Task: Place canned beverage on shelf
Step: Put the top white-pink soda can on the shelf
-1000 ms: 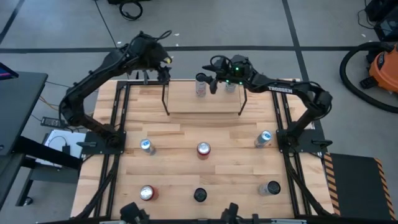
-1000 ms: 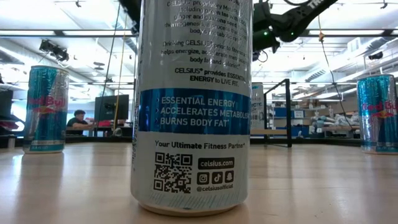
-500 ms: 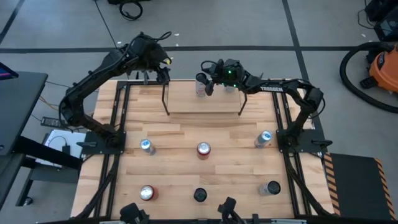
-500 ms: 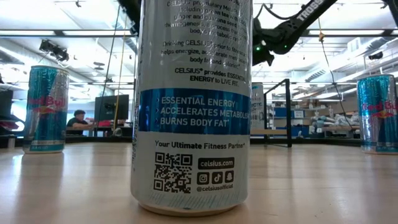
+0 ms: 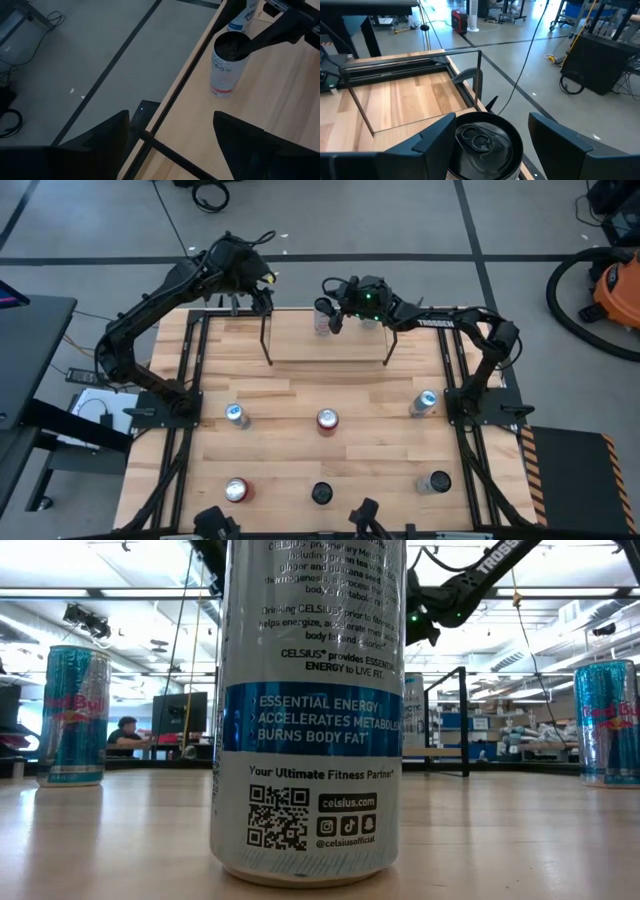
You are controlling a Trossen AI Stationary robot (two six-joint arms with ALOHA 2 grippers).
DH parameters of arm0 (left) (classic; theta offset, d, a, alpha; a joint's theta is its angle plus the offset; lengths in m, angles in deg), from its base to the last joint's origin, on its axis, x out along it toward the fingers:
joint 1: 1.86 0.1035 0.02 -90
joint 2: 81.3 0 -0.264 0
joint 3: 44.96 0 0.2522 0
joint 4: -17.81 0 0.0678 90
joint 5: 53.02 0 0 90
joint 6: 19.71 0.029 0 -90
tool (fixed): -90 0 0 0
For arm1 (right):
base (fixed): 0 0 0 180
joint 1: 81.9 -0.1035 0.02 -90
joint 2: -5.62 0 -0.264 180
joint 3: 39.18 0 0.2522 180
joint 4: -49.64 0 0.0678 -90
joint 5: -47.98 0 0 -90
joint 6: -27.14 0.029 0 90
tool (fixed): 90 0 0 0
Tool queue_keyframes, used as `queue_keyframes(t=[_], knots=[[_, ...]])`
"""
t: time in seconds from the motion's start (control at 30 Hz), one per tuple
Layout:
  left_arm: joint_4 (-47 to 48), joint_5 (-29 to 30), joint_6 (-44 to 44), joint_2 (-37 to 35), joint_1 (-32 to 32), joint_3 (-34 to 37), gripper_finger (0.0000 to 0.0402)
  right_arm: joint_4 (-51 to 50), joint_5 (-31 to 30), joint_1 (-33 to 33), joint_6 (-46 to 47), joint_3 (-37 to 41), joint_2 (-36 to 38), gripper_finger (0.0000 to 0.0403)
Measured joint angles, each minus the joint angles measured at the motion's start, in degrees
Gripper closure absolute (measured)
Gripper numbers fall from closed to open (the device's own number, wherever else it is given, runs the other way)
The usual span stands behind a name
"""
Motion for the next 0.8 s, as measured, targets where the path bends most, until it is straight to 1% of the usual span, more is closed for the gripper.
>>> queue_keyframes(t=[0.2,0.4,0.53,0.8], knots=[[0.0,0.0,0.0,0.0,0.0,0.0,0.0111,3.0,1.2,0.0,1.2,0.0,0.7,0.0144],[0.0,0.0,0.0,0.0,0.0,0.0,0.0111,1.4,1.4,0.0,1.0,0.0,0.7,0.0141],[0.0,0.0,0.0,0.0,0.0,0.0,0.0111,0.0,1.4,0.0,1.0,0.0,0.7,0.0122],[0.0,0.0,0.0,0.0,0.0,0.0,0.0111,-0.9,1.6,-0.1,0.0,0.0,0.7,0.0068]])
